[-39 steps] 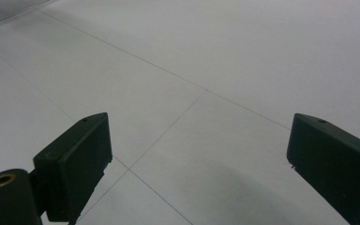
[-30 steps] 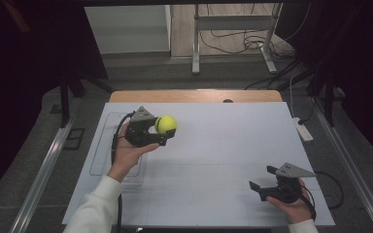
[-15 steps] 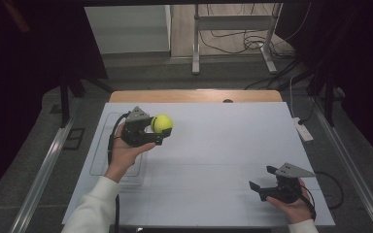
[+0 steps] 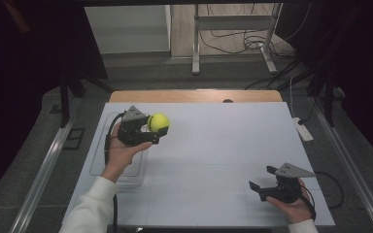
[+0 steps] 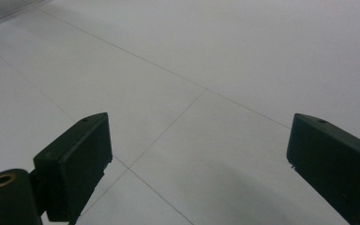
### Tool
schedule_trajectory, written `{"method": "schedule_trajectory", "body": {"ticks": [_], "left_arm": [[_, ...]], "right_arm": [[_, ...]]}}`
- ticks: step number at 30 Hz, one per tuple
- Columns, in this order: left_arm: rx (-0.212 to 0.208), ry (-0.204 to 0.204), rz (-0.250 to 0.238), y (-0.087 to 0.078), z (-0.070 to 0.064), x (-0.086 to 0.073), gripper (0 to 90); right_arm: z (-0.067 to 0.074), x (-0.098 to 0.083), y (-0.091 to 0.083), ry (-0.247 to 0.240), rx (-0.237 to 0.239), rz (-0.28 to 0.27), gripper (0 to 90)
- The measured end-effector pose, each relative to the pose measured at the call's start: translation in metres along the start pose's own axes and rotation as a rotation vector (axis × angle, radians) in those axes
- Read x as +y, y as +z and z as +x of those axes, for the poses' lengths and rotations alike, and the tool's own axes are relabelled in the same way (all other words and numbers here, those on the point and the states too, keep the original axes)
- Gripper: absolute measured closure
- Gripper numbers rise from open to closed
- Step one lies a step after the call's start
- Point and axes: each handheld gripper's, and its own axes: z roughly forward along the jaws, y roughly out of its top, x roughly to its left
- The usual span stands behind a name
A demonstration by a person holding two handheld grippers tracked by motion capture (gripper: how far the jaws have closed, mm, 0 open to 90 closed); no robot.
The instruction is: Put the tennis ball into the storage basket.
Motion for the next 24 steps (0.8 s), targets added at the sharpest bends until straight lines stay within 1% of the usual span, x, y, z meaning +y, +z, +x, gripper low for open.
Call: {"method": "schedule_trajectory", "body": {"ticks": [14,20,24], "left_arm": [[0.030,-0.014,-0.008,-0.008,0.009,-0.001,26.2],[0.048,-0.020,-0.006,-0.012,0.015,-0.002,26.2],[0.064,-0.030,-0.007,-0.015,0.020,-0.004,26.2]], "right_arm": [[0.000,0.000,0.000,0.001,0.001,-0.003,7.2],[0.000,0.000,0.000,0.000,0.003,-0.004,7.2],[0.000,0.000,0.000,0.003,0.004,-0.004,7.2]]}}
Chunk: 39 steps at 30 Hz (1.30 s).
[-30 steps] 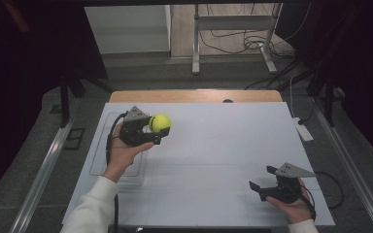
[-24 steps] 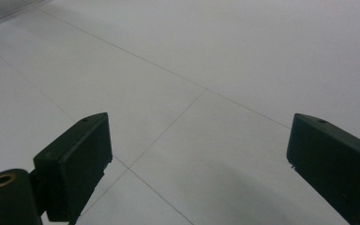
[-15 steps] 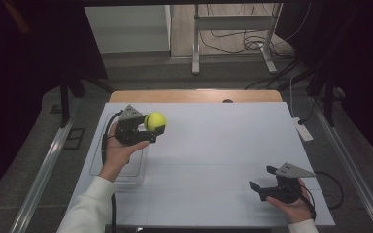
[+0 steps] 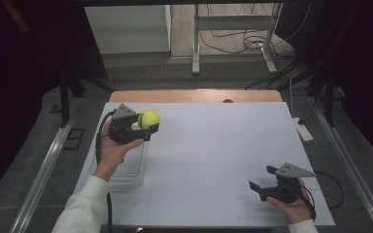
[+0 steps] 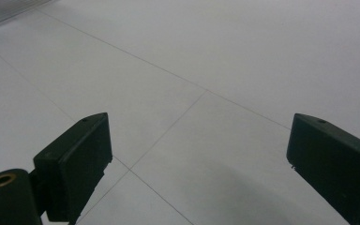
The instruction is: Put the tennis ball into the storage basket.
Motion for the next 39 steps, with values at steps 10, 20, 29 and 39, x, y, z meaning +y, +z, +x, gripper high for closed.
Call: {"method": "schedule_trajectory", "body": {"ticks": [10,20,29,39], "left_arm": [[0.029,-0.013,0.008,-0.004,0.010,-0.004,26.2],[0.052,-0.026,0.013,-0.007,0.019,-0.008,26.2],[0.073,-0.040,0.016,-0.010,0.027,-0.010,26.2],[0.098,-0.057,0.021,-0.012,0.036,-0.012,26.2]], "right_arm": [[0.000,0.000,0.001,-0.001,0.000,0.001,7.2],[0.000,0.000,0.001,-0.002,-0.001,0.002,7.2],[0.001,0.000,0.001,-0.002,0.000,0.004,7.3],[0.001,0.000,0.001,-0.003,0.000,0.004,7.3]]}}
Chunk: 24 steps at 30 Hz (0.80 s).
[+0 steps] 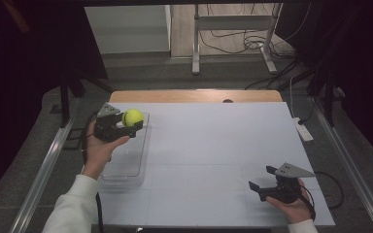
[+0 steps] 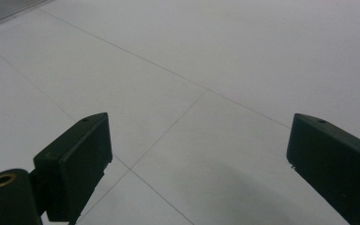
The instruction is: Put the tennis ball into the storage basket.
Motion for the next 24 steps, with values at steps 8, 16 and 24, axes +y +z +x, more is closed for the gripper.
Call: {"method": "schedule_trajectory", "body": {"ticks": [8,16,24], "left_arm": [[0.014,-0.014,0.010,0.000,0.008,-0.001,26.2],[0.032,-0.027,0.011,-0.001,0.014,-0.001,26.2],[0.043,-0.038,0.017,-0.001,0.020,-0.002,26.2]], "right_arm": [[0.000,0.000,0.000,0.000,0.002,0.001,7.3],[0.000,0.000,0.001,0.001,0.002,0.002,7.3],[0.000,0.000,0.001,0.002,0.002,0.002,7.3]]}}
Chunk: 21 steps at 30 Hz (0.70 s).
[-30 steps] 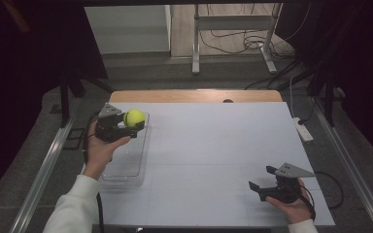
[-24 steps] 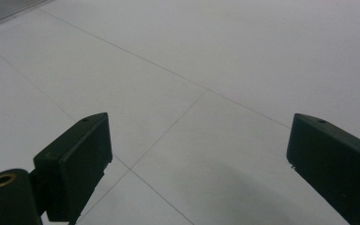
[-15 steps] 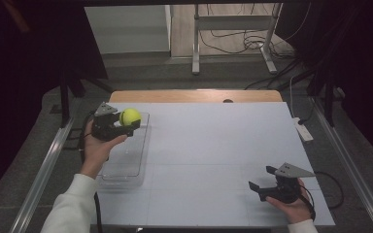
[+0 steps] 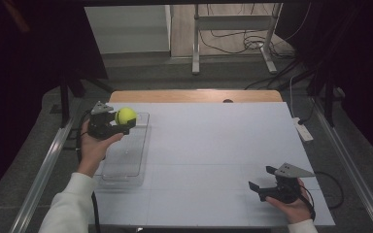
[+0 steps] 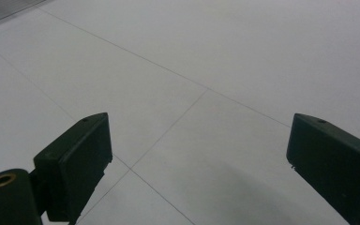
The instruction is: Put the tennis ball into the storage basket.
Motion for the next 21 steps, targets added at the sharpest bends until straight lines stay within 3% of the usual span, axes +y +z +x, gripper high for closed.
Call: {"method": "schedule_trajectory", "body": {"ticks": [21], "left_arm": [[0.057,-0.029,0.026,0.008,0.023,0.000,26.2]], "right_arm": [[-0.001,-0.001,-0.001,0.008,0.019,-0.017,7.5]]}}
